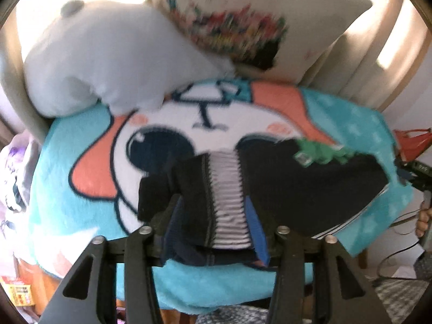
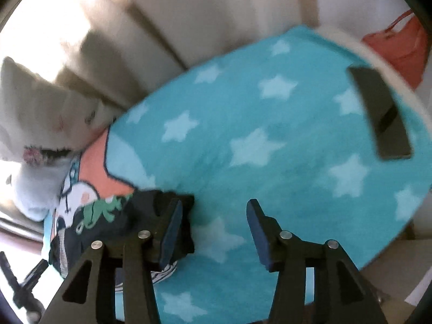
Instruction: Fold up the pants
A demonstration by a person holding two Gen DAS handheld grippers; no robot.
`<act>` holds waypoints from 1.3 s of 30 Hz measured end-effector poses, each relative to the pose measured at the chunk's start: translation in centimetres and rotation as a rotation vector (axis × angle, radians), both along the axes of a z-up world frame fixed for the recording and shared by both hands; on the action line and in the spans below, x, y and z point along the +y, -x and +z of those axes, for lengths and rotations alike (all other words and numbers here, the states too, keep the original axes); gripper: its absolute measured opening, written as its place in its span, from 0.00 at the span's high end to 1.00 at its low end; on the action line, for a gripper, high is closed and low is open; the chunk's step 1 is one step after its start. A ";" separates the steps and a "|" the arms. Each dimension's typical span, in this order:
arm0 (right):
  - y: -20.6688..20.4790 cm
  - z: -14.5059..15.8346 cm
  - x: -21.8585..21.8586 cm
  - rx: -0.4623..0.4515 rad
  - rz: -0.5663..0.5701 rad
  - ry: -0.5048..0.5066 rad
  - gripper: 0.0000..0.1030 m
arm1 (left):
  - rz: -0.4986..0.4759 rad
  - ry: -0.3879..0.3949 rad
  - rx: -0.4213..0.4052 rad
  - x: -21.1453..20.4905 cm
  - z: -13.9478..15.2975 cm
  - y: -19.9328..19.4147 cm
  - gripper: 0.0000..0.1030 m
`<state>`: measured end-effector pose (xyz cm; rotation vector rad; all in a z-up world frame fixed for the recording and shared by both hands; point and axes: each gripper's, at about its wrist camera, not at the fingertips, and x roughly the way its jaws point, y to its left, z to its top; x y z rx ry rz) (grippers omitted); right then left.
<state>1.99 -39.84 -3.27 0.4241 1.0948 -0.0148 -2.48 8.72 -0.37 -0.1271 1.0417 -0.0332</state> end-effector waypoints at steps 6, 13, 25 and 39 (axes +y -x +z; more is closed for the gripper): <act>-0.3 1.2 8.8 -0.038 0.258 -0.027 0.67 | -0.076 0.033 0.033 -2.1 -1.8 -3.1 0.49; 1.1 -4.4 9.6 0.125 0.232 0.043 0.69 | -0.143 0.047 0.234 -3.0 -8.1 -1.3 0.49; 2.2 -0.9 11.1 0.071 0.161 0.067 0.63 | -0.172 0.105 0.127 0.9 -3.6 1.5 0.49; -2.3 0.6 35.0 0.025 0.607 0.054 0.61 | 0.058 0.098 0.095 12.1 -2.5 3.3 0.49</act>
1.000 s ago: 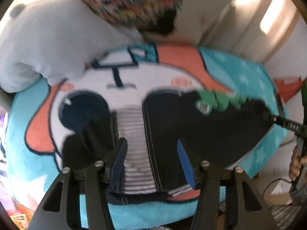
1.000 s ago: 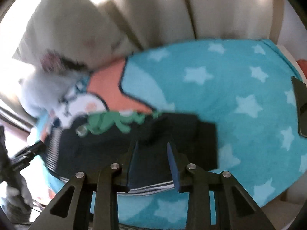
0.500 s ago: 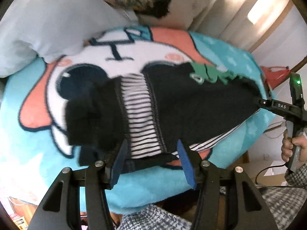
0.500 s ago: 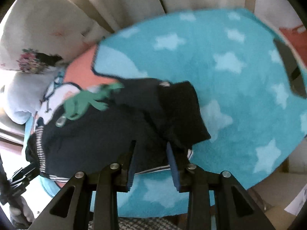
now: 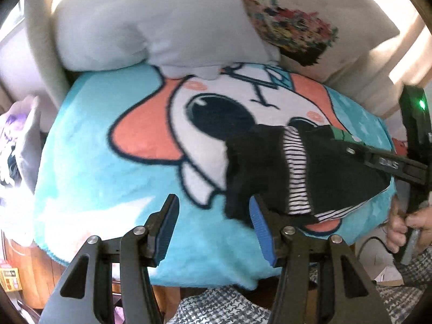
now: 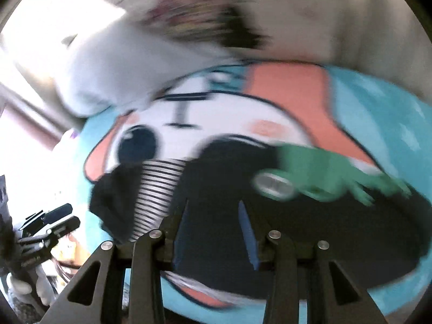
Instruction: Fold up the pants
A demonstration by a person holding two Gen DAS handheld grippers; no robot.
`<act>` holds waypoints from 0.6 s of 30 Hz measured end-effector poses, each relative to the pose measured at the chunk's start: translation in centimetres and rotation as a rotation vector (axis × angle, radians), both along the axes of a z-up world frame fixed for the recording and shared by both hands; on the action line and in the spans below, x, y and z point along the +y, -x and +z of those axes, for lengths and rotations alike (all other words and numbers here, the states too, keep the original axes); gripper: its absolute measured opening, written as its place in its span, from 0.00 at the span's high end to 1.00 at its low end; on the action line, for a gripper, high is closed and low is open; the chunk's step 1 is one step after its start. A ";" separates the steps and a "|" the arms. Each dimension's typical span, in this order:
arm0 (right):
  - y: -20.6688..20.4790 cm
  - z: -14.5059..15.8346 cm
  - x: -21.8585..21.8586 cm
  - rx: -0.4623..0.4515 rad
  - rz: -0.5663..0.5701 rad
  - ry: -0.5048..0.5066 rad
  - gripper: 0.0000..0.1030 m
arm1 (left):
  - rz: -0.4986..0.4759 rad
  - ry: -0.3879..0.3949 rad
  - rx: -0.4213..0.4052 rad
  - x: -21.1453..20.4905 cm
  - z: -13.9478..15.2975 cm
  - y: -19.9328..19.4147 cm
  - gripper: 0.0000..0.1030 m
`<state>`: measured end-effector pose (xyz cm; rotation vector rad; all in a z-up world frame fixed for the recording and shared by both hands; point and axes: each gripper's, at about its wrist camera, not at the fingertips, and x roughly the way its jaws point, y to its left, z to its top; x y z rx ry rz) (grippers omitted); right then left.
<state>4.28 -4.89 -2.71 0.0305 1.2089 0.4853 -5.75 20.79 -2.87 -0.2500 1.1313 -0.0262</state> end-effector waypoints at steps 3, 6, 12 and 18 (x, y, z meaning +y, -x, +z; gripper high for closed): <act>-0.2 -0.6 5.7 -0.012 0.077 0.008 0.61 | 0.009 0.002 0.006 1.0 -0.2 0.5 0.48; -0.3 -2.6 9.8 0.021 0.142 0.050 0.61 | 0.011 0.005 0.012 1.9 -0.4 1.1 0.48; 0.7 -2.7 10.4 0.015 0.137 0.092 0.61 | 0.004 0.016 0.007 3.1 -0.7 1.6 0.47; 3.6 -4.1 8.5 0.098 0.165 0.111 0.54 | -0.003 0.062 0.001 3.3 -0.9 0.4 0.47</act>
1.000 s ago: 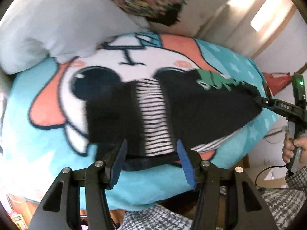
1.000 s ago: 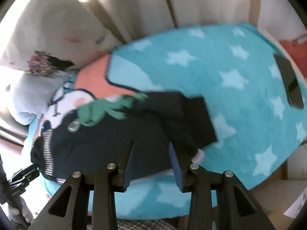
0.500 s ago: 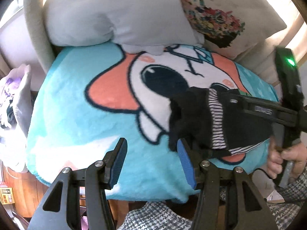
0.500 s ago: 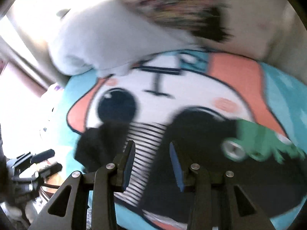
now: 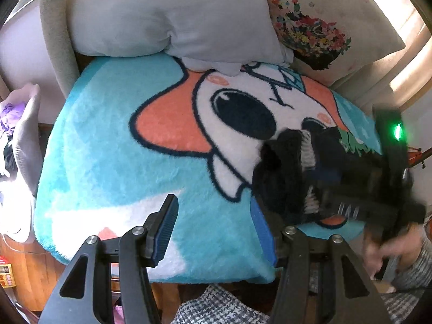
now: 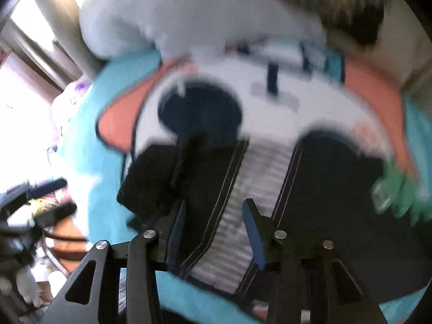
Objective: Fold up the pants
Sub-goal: 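Grasp the pants with the right gripper while the left gripper lifts the dinosaur-print end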
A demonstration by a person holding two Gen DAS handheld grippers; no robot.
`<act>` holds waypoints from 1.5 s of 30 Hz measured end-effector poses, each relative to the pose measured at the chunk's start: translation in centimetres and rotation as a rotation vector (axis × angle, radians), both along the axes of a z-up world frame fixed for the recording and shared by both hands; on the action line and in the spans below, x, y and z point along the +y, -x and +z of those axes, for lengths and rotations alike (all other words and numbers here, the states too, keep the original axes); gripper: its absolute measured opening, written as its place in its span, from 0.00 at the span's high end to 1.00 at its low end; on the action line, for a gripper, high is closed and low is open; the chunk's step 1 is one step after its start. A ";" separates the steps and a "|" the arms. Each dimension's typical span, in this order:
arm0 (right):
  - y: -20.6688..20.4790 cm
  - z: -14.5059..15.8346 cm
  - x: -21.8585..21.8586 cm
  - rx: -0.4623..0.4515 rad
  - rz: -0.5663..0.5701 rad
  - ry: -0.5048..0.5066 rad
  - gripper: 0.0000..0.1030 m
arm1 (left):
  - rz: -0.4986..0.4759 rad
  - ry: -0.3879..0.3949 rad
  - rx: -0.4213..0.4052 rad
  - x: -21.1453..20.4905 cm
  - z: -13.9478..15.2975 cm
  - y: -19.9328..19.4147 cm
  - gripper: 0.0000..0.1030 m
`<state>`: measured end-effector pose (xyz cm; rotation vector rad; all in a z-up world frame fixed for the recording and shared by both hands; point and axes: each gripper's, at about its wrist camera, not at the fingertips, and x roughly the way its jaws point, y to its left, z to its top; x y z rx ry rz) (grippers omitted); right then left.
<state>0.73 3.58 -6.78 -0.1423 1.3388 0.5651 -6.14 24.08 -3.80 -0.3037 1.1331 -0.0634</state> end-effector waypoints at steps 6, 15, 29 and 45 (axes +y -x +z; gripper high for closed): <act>2.3 0.2 -3.4 0.078 0.024 -0.085 0.54 | -0.038 -0.009 -0.038 -2.9 1.6 -1.4 0.47; -5.2 3.3 -28.0 -0.150 -0.576 -0.060 0.52 | -0.084 -0.075 -0.065 -10.4 3.8 -2.7 0.47; -1.4 6.9 -43.8 -0.146 -0.718 -0.334 0.43 | -0.358 0.007 -0.033 -26.4 4.2 -10.4 0.44; 0.2 -1.4 -39.8 -0.033 -0.670 -0.334 0.41 | -0.703 0.131 0.227 -47.4 -3.1 -21.6 0.43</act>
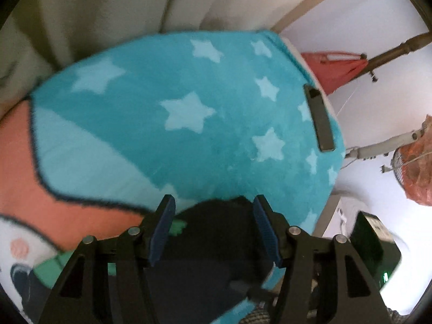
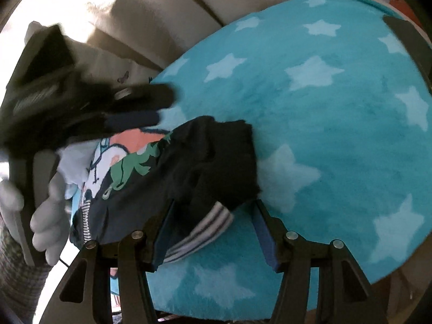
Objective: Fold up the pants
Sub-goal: 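Grasp the pants with the right gripper while the left gripper lifts the dinosaur-print end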
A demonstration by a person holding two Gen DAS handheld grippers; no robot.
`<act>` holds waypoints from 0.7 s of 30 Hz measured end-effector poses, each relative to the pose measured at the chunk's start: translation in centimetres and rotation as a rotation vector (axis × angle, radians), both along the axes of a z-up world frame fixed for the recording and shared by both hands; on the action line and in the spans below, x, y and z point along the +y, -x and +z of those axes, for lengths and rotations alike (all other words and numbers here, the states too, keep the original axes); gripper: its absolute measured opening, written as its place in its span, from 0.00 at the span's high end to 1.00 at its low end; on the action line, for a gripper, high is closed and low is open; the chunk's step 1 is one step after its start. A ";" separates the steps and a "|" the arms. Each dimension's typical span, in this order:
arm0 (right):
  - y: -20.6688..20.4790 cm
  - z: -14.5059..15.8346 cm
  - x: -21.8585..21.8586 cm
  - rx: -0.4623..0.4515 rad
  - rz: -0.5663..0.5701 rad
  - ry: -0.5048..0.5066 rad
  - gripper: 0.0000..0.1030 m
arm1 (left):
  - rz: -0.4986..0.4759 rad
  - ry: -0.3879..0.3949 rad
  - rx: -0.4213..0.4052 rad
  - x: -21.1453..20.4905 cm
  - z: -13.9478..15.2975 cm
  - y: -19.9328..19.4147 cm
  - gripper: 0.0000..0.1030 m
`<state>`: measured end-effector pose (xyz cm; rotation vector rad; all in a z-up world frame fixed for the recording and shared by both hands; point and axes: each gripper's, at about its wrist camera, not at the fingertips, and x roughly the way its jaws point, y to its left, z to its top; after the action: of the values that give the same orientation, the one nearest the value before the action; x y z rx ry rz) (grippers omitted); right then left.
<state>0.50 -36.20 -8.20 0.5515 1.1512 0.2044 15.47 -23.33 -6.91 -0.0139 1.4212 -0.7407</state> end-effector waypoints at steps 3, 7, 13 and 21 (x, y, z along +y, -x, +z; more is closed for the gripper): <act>-0.1 -0.3 0.6 -0.019 0.002 0.018 0.39 | -0.040 -0.034 0.014 -1.3 -1.4 -0.3 0.43; -0.2 -0.3 1.2 -0.041 -0.010 0.031 0.39 | -0.101 -0.056 0.035 -3.1 -2.6 -0.1 0.43; -1.1 0.0 1.6 -0.038 -0.009 0.051 0.79 | -0.213 -0.098 -0.015 -4.4 -2.0 1.3 0.80; -1.1 3.0 4.3 -0.102 0.063 0.086 0.81 | -0.033 0.093 -0.003 2.7 1.5 1.1 0.82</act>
<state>1.64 -31.92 -5.21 0.4243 1.0735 0.2340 14.36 -20.63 -5.37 -0.0620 1.3856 -0.8331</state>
